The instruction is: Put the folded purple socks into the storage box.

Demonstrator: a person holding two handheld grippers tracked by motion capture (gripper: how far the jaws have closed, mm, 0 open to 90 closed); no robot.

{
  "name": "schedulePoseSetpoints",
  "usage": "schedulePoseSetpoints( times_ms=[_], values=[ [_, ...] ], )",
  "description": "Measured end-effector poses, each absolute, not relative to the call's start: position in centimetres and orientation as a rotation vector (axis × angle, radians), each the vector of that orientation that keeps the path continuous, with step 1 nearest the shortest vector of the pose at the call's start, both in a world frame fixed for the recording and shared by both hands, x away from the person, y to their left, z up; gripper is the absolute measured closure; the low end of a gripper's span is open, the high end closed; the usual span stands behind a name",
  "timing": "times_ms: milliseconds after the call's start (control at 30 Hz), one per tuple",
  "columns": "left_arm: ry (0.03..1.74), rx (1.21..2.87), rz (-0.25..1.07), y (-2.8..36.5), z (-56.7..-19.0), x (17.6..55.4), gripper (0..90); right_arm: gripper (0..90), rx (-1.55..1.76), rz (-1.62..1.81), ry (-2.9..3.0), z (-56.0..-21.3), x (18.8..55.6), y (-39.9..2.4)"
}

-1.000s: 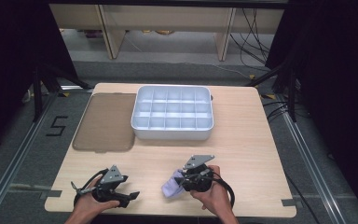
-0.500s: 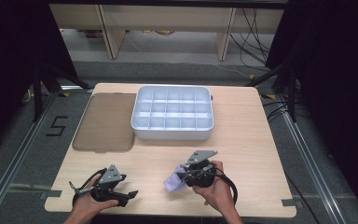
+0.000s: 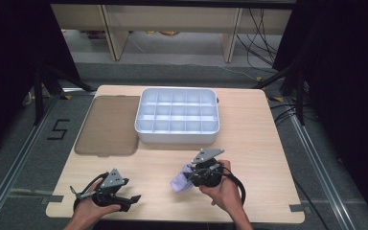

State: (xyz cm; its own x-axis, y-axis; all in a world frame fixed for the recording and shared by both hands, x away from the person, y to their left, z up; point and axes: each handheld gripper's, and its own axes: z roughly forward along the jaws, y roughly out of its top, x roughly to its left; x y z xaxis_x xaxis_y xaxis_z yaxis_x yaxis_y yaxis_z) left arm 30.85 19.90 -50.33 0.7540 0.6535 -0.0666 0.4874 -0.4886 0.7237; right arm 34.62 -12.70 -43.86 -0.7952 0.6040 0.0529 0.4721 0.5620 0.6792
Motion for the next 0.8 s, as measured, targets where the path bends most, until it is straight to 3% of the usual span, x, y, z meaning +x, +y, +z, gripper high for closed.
schedulePoseSetpoints(
  times_ms=[800],
  values=[
    [0.847,2.189,0.294,20.2,-50.3,31.0,23.6,73.5,0.957,1.052,2.578,-42.5,36.1,-14.2]
  ],
)
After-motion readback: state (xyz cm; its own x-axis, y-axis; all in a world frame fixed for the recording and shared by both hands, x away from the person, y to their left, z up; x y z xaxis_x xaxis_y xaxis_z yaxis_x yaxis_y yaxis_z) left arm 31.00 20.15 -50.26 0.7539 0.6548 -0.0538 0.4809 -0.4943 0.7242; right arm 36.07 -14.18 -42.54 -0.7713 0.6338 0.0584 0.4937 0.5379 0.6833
